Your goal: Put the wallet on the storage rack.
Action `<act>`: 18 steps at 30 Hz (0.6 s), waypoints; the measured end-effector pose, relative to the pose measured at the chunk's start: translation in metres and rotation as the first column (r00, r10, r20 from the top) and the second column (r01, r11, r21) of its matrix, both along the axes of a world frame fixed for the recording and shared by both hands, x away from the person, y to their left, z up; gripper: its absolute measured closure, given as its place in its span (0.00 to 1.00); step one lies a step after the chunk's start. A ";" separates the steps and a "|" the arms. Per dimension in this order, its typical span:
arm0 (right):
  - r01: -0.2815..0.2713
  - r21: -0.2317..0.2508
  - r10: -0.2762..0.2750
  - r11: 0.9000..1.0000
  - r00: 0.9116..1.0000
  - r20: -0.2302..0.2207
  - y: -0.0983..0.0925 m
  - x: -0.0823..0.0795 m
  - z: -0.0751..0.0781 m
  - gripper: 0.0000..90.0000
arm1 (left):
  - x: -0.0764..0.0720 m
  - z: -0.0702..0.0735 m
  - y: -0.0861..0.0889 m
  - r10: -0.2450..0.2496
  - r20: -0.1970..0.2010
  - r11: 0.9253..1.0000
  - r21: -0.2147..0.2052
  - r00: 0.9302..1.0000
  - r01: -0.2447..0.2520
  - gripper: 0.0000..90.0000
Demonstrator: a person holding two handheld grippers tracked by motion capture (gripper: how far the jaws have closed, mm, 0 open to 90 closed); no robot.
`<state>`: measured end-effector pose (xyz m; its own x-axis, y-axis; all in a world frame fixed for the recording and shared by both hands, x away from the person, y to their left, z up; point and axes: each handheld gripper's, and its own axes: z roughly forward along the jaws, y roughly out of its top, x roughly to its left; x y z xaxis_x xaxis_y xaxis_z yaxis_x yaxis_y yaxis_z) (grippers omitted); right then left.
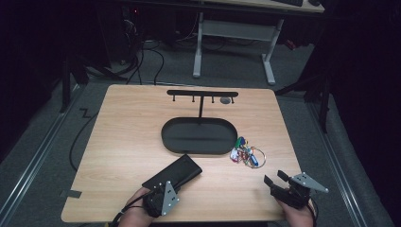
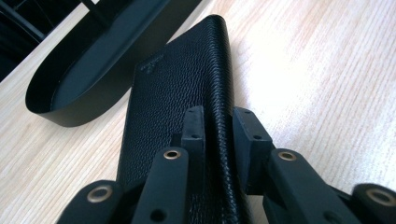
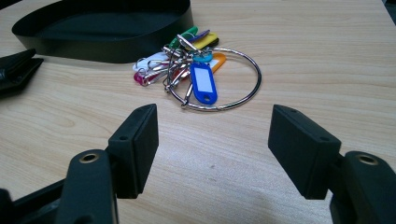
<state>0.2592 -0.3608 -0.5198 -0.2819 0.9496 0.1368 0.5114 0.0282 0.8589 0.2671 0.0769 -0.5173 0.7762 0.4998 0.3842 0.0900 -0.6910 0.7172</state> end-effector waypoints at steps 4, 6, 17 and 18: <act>-0.002 -0.002 0.002 1.000 1.000 0.002 0.000 0.000 0.000 0.37 | 0.001 0.004 0.006 0.006 -0.006 1.000 -0.026 1.000 -0.006 0.86; -0.003 -0.002 0.003 1.000 1.000 0.001 0.000 0.000 0.000 0.37 | 0.001 0.005 0.008 0.007 -0.006 0.999 -0.031 1.000 -0.007 0.86; -0.003 0.001 0.003 1.000 1.000 -0.001 -0.001 0.000 0.000 0.37 | 0.004 0.017 0.025 0.025 -0.045 0.992 -0.122 0.999 -0.030 0.88; -0.003 0.001 0.003 1.000 1.000 -0.001 -0.001 0.000 0.000 0.37 | 0.005 0.017 0.026 0.026 -0.047 0.992 -0.126 0.999 -0.032 0.88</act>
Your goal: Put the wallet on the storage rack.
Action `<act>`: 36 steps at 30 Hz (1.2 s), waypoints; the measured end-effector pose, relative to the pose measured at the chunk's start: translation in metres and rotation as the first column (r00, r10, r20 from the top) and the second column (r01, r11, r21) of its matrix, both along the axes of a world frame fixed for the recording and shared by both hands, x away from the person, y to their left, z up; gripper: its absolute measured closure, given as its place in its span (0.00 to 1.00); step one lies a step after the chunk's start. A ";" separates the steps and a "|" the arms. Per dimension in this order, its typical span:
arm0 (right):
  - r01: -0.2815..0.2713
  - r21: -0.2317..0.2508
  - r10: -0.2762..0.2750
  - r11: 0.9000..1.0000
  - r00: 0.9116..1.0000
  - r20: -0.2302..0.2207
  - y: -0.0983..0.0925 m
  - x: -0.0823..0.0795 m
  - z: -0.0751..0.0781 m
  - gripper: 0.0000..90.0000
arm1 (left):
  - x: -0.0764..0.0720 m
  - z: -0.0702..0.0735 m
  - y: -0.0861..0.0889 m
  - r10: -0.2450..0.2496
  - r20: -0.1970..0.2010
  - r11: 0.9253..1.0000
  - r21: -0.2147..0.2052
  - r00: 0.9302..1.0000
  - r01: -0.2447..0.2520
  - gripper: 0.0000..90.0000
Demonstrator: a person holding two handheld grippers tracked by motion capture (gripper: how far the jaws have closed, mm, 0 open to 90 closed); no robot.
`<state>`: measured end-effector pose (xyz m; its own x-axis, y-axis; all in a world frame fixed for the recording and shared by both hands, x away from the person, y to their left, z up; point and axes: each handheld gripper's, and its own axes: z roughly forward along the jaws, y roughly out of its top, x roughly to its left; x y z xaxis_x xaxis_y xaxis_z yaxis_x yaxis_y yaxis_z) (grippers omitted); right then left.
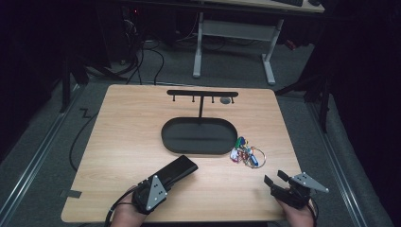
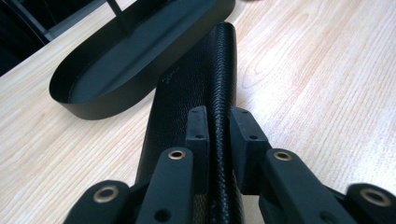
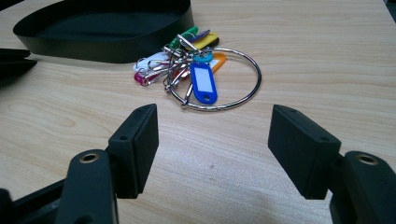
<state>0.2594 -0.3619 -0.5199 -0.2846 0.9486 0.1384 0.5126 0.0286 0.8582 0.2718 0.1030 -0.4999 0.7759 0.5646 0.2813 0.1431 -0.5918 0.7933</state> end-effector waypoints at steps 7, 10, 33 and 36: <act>-0.005 -0.003 0.005 1.000 1.000 0.000 0.000 0.001 0.000 0.37 | -0.001 0.004 0.006 0.002 -0.012 1.000 -0.031 1.000 -0.003 0.89; -0.006 -0.004 0.006 1.000 1.000 -0.002 0.000 0.001 -0.001 0.37 | -0.001 0.007 0.008 0.001 -0.015 0.999 -0.046 1.000 -0.001 0.89; -0.011 -0.001 0.011 1.000 1.000 -0.007 0.000 0.001 -0.001 0.37 | 0.016 0.020 0.053 0.055 -0.128 0.956 -0.279 0.990 -0.089 0.90; -0.011 -0.001 0.011 1.000 1.000 -0.009 0.000 0.001 -0.001 0.37 | 0.019 0.020 0.060 0.075 -0.131 0.949 -0.295 0.989 -0.111 0.89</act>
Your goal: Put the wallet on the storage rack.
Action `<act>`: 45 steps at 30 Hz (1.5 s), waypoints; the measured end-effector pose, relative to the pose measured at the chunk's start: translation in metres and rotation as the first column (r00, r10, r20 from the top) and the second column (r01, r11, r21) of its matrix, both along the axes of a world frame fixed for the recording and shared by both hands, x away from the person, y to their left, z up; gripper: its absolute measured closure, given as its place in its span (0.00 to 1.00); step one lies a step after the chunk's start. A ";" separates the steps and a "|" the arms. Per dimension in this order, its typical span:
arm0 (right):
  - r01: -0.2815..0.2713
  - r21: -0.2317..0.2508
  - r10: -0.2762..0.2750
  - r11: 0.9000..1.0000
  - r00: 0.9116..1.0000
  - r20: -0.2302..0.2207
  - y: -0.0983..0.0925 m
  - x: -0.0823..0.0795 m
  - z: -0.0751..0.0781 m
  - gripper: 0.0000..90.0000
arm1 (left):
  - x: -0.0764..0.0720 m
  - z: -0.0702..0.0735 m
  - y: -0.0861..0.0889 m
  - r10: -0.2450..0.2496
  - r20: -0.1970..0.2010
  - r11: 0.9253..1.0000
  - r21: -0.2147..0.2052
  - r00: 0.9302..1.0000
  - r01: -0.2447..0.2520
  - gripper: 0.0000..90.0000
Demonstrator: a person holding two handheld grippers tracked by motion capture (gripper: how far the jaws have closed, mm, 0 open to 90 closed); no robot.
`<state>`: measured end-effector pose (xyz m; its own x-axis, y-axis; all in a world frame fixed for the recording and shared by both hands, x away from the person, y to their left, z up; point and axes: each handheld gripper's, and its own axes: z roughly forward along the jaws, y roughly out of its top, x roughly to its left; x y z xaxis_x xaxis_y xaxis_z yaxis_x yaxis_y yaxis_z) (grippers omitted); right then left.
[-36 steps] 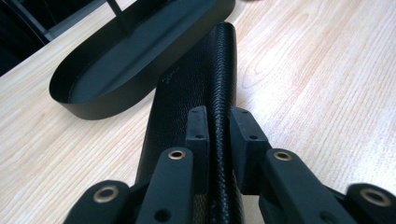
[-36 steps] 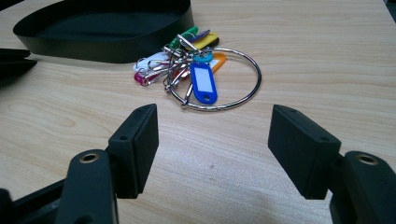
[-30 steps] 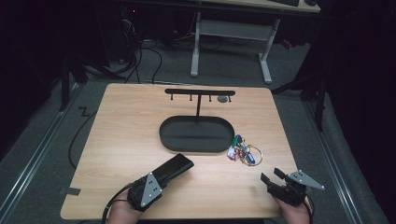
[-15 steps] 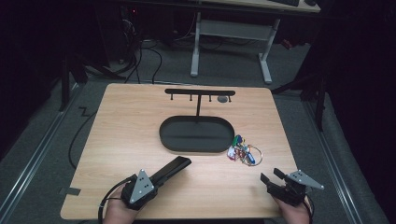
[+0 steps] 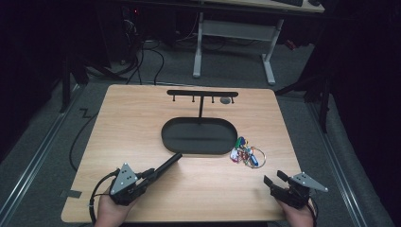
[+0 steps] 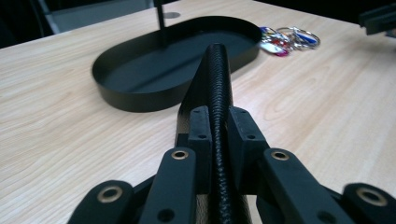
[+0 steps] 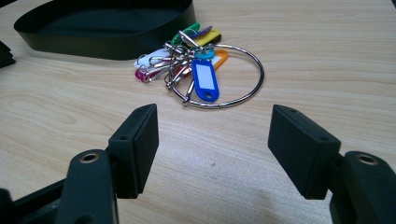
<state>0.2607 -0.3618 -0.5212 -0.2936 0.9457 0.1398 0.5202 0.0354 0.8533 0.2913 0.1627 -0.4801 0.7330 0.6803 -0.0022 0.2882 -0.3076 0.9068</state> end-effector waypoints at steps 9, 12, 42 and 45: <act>0.000 0.001 0.000 1.000 1.000 -0.005 0.001 0.001 -0.001 0.37 | 0.010 -0.002 0.016 0.050 -0.002 0.998 -0.041 0.999 -0.050 0.87; 0.001 0.006 -0.001 1.000 1.000 -0.008 0.001 0.001 -0.001 0.37 | 0.012 -0.003 0.019 0.063 0.001 0.997 -0.041 0.998 -0.063 0.86; -0.006 0.003 0.006 1.000 1.000 -0.013 0.000 0.001 -0.001 0.38 | 0.007 -0.001 0.017 0.043 -0.038 0.991 0.130 0.998 -0.037 0.72; -0.003 0.008 0.003 1.000 1.000 -0.008 0.000 0.001 -0.001 0.38 | 0.008 0.004 0.015 0.042 -0.056 0.987 0.160 0.998 -0.033 0.75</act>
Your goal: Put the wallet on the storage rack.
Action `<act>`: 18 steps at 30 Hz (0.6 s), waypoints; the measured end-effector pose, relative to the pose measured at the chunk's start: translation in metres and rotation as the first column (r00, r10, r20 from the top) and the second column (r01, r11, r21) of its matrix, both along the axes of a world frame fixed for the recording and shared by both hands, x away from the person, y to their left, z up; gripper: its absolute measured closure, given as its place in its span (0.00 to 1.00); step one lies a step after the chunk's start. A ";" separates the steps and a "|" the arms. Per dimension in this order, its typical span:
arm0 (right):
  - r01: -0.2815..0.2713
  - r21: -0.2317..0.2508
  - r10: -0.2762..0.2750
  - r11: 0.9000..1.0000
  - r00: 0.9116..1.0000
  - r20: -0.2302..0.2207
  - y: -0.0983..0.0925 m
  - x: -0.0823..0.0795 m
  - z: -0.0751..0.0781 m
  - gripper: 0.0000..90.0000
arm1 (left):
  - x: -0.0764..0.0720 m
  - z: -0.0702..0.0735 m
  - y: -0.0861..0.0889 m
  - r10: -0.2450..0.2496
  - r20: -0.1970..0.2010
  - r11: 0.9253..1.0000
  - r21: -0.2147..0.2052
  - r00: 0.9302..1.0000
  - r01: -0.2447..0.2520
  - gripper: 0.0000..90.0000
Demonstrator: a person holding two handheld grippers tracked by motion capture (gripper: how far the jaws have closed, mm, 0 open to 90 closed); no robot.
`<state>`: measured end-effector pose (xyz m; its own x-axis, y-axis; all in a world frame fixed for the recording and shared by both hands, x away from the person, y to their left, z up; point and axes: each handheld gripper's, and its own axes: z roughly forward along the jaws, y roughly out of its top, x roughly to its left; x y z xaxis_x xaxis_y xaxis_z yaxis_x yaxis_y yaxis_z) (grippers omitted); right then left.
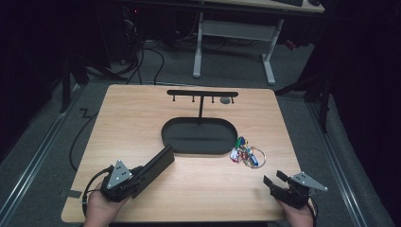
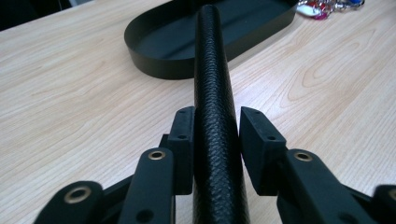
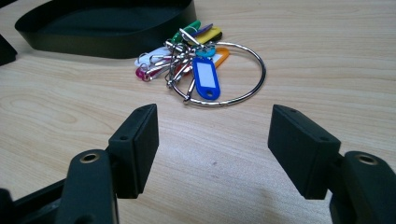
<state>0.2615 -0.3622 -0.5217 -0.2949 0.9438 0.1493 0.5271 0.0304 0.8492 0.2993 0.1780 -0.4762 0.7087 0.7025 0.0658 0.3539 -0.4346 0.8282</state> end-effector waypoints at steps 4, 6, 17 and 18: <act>-0.001 0.003 0.001 1.000 1.000 0.005 0.000 -0.001 0.000 0.38 | 0.004 0.007 -0.003 -0.006 -0.041 0.999 0.053 0.999 0.008 0.75; -0.002 0.002 0.002 1.000 1.000 0.004 -0.001 0.000 0.000 0.38 | 0.005 0.010 -0.005 -0.008 -0.050 0.996 0.088 0.999 0.012 0.75; -0.009 0.006 0.009 1.000 1.000 0.010 -0.004 -0.001 0.001 0.38 | 0.011 0.021 -0.010 -0.020 -0.117 0.985 0.167 0.993 0.039 0.74; -0.010 0.007 0.010 1.000 1.000 0.011 -0.003 -0.001 0.002 0.38 | 0.012 0.021 -0.010 -0.016 -0.128 0.985 0.170 0.992 0.038 0.74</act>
<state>0.2606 -0.3655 -0.5201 -0.3060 0.9397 0.1529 0.5178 0.0295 0.8550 0.3113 0.1676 -0.4552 0.7378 0.6686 0.0929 0.4367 -0.5777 0.6896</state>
